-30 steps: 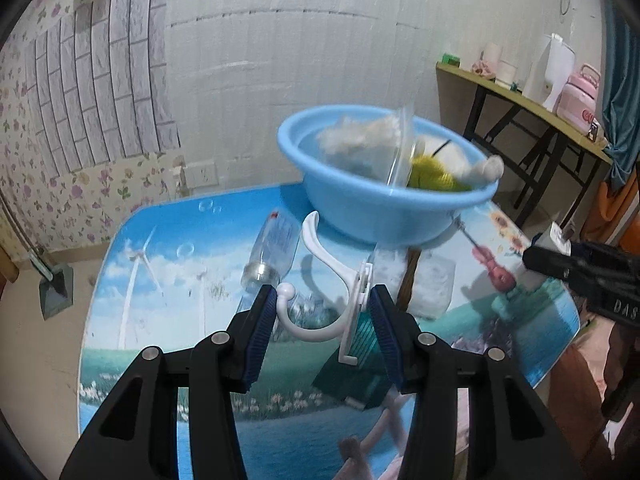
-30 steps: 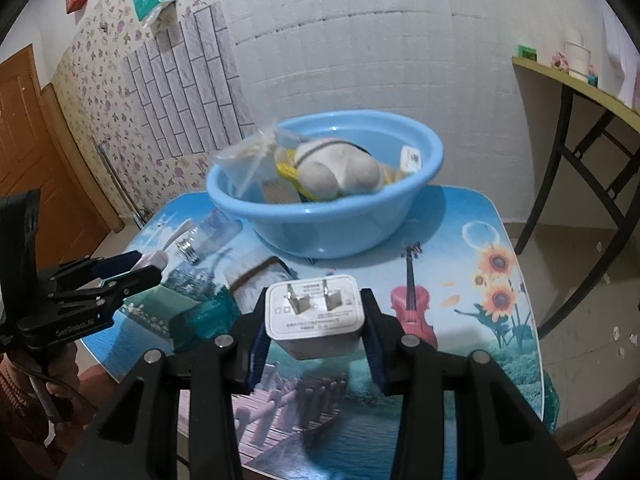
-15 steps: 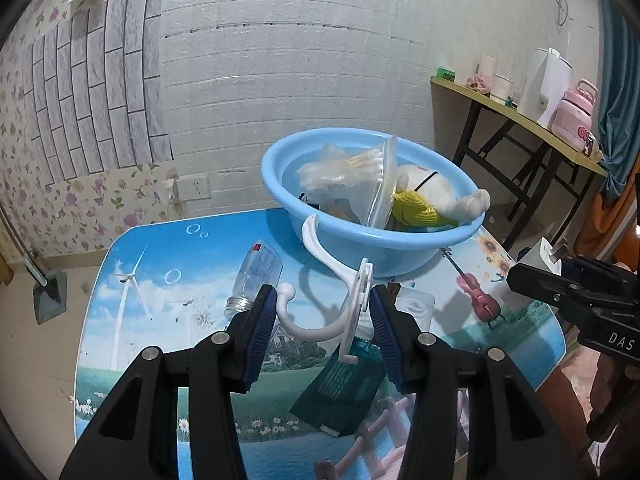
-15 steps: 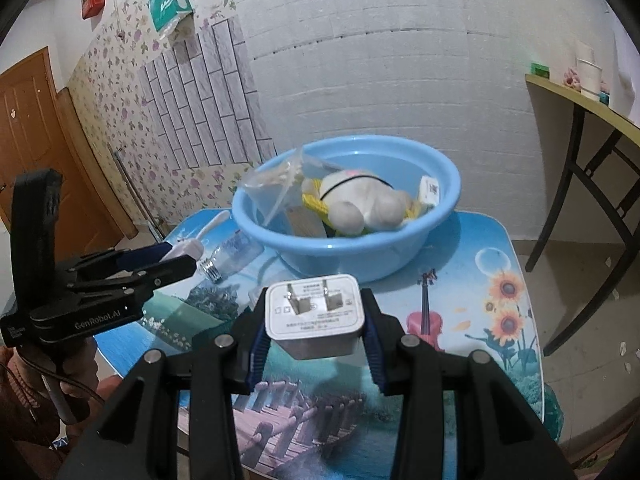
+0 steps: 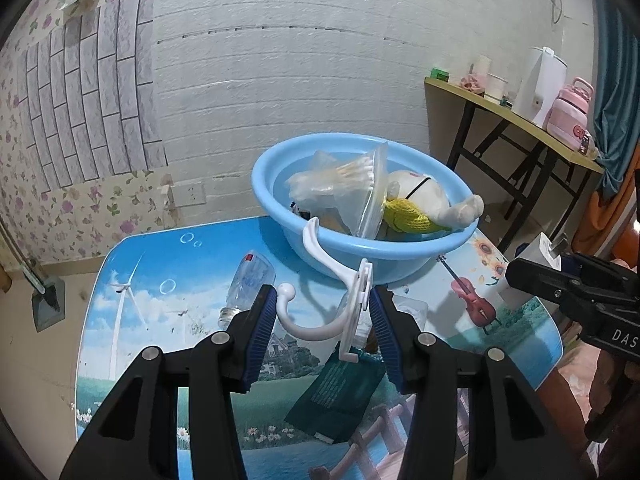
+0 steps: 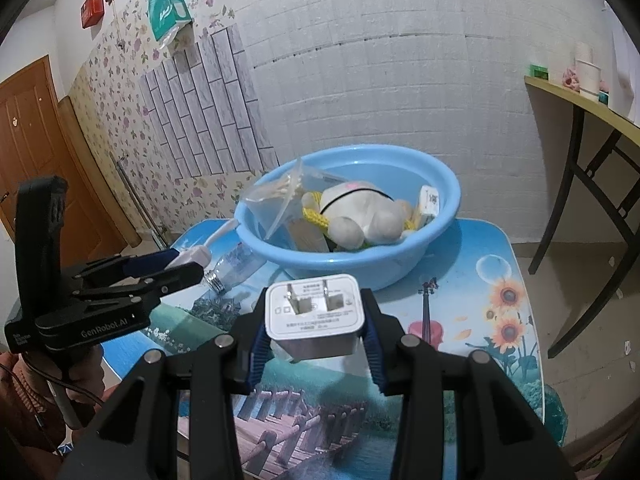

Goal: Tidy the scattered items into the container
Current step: 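Lift the hook and power adapter and carry both toward the blue basin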

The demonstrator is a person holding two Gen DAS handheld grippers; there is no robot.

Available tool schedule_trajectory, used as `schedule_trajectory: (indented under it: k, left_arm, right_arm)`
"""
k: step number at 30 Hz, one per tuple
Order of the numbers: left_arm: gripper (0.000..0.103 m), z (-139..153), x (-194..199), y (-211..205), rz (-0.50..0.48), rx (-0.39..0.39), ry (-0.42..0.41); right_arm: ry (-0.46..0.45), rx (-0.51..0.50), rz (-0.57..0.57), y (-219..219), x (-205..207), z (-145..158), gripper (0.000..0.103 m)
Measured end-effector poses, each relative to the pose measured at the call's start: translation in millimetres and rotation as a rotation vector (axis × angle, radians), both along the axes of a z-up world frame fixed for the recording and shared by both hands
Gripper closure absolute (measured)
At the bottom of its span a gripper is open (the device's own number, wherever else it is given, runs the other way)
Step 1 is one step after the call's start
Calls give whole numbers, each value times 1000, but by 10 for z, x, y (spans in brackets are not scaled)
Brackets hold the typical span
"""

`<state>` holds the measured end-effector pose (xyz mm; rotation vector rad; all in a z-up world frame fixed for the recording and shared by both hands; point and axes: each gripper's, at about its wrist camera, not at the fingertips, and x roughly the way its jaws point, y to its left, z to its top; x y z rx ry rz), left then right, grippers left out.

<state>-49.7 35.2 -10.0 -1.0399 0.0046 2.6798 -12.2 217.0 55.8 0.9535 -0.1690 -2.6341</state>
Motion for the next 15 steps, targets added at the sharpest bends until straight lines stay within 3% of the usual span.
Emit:
schedule_trajectory:
  k: [15]
  left_arm:
    - [56,154,-90,92,-11,8,40]
  right_arm:
    - [62,-22,5,44,-23,226,63]
